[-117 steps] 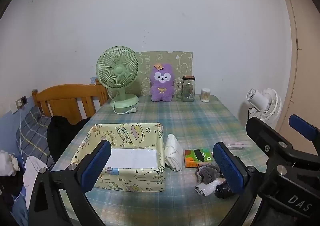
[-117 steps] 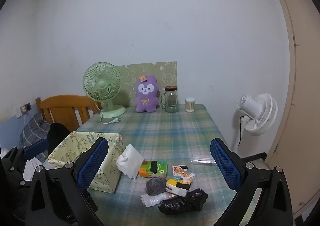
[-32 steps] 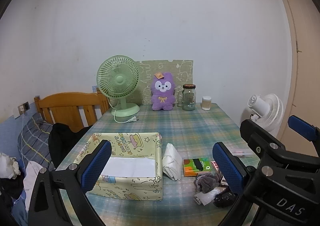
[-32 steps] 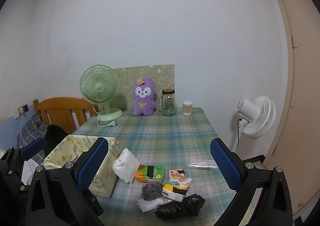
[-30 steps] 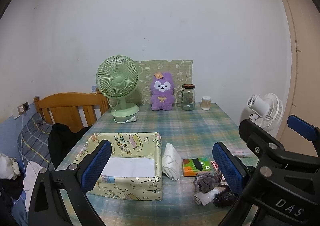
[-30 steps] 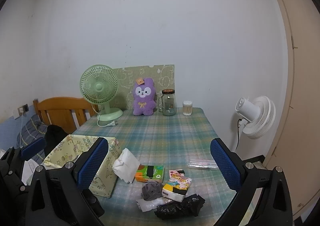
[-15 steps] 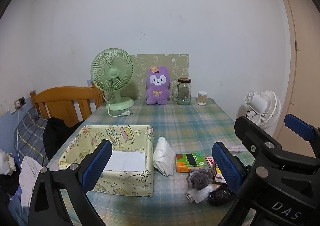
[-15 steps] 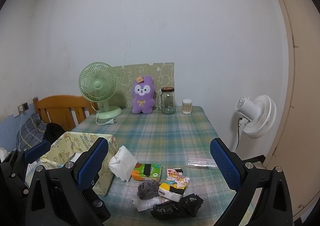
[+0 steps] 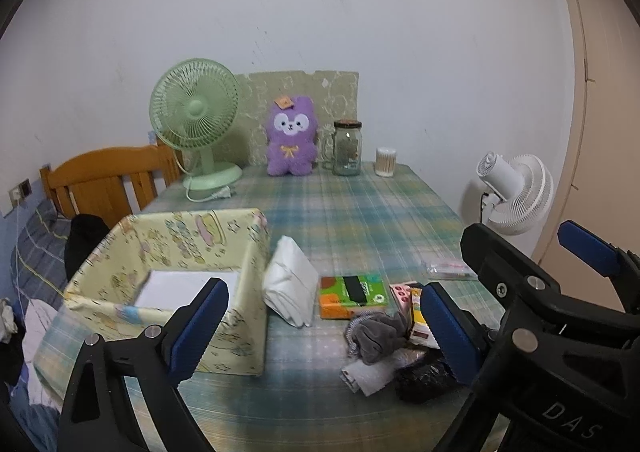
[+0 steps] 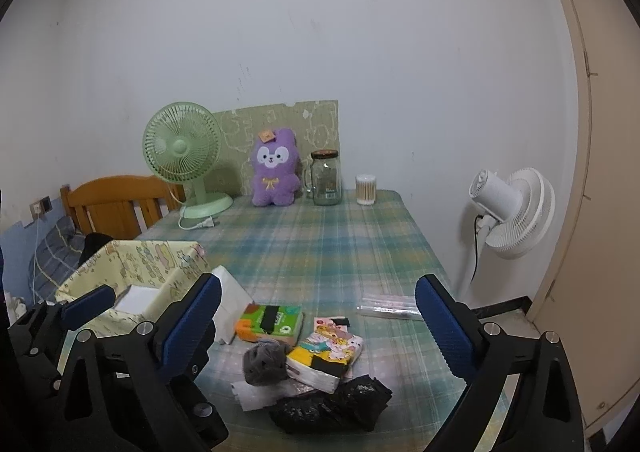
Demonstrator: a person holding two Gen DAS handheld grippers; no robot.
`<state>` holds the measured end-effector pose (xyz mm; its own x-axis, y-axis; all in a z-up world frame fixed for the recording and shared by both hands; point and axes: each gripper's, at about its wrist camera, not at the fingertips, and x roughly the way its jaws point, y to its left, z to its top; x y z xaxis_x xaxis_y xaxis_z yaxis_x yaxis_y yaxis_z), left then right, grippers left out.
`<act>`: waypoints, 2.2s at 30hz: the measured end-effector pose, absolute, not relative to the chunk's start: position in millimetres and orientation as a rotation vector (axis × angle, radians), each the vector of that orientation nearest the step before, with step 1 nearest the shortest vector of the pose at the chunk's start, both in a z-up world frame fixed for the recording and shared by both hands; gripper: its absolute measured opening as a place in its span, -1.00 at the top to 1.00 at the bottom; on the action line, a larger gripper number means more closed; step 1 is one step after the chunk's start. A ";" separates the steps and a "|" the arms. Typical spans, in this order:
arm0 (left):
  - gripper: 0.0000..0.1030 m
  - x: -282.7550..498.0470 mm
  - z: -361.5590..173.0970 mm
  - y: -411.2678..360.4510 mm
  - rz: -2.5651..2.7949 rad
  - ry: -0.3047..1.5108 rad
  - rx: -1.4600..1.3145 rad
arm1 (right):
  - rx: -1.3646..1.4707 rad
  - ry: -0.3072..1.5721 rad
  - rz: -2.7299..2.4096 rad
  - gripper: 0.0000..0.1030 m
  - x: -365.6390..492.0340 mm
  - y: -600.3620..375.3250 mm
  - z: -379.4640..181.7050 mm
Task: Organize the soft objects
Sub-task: 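Grasp the grey sock with the left tool while the right tool grasps the cartoon-print package, then carry the grey sock with the left tool while the right tool carries the package toward the box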
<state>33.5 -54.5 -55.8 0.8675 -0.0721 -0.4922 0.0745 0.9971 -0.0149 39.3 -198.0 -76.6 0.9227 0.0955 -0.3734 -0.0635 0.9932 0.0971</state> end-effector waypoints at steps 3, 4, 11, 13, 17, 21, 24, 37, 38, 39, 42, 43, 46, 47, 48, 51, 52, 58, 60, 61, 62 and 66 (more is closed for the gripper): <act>-0.90 39.1 -66.0 -57.9 -0.089 0.543 -0.005 | 0.085 0.404 0.083 -0.90 44.6 -201.6 -86.6; -0.90 40.9 -68.9 -58.9 -0.092 0.552 -0.006 | 0.087 0.413 0.087 -0.89 47.0 -202.8 -90.6; -0.87 47.8 -87.8 -70.5 -0.104 0.584 0.023 | 0.097 0.464 0.089 -0.86 57.0 -210.7 -111.9; -0.87 49.4 -91.6 -73.4 -0.109 0.596 0.028 | 0.104 0.483 0.089 -0.86 60.6 -211.9 -118.0; -0.86 52.5 -101.5 -78.3 -0.112 0.626 0.046 | 0.108 0.522 0.091 -0.85 66.6 -211.8 -130.2; -0.85 55.2 -109.8 -81.3 -0.115 0.649 0.055 | 0.118 0.553 0.090 -0.84 70.6 -212.4 -140.5; -0.83 56.8 -114.9 -83.5 -0.118 0.663 0.062 | 0.133 0.584 0.082 -0.83 73.3 -214.9 -148.4; -0.46 72.4 -130.8 -97.5 -0.122 0.668 0.096 | 0.151 0.645 0.071 -0.73 82.4 -218.8 -166.1; -0.39 74.0 -130.9 -98.3 -0.126 0.669 0.099 | 0.155 0.646 0.070 -0.73 83.6 -219.3 -166.6; -0.35 75.3 -130.9 -98.4 -0.135 0.671 0.097 | 0.159 0.648 0.071 -0.73 85.1 -219.9 -167.1; -0.06 79.3 -132.3 -98.9 -0.174 0.691 0.095 | 0.160 0.662 0.085 -0.73 90.9 -217.5 -168.7; 0.06 80.3 -133.0 -98.7 -0.187 0.702 0.095 | 0.160 0.665 0.089 -0.73 92.7 -216.3 -169.0; 0.15 82.4 -132.4 -97.4 -0.199 0.713 0.095 | 0.166 0.677 0.107 -0.73 99.5 -212.8 -169.9; 0.18 83.2 -131.4 -96.3 -0.195 0.718 0.094 | 0.173 0.680 0.113 -0.73 102.2 -212.2 -169.8; 0.18 84.1 -130.4 -94.2 -0.161 0.716 0.092 | 0.177 0.684 0.114 -0.73 105.7 -211.0 -169.9; 0.19 90.8 -129.8 -85.6 -0.086 0.706 0.100 | 0.176 0.694 0.115 -0.73 113.6 -207.6 -171.4; 0.19 94.0 -131.8 -83.1 -0.088 0.723 0.087 | 0.178 0.700 0.117 -0.73 115.8 -206.6 -172.5; 0.20 94.8 -136.9 -84.8 -0.109 0.714 0.099 | 0.152 0.732 0.100 -0.73 130.3 -199.1 -181.2; 0.20 94.4 -137.5 -85.7 -0.105 0.713 0.102 | 0.168 0.745 0.108 -0.60 133.3 -199.5 -184.4; 0.20 94.7 -137.8 -85.9 -0.107 0.713 0.102 | 0.179 0.753 0.114 -0.54 134.7 -200.2 -185.5; 0.21 95.1 -137.9 -85.8 -0.108 0.712 0.104 | 0.187 0.763 0.113 -0.41 135.7 -200.9 -186.8; 0.25 95.2 -137.6 -86.6 -0.113 0.711 0.109 | 0.198 0.761 0.119 -0.23 135.5 -201.3 -186.5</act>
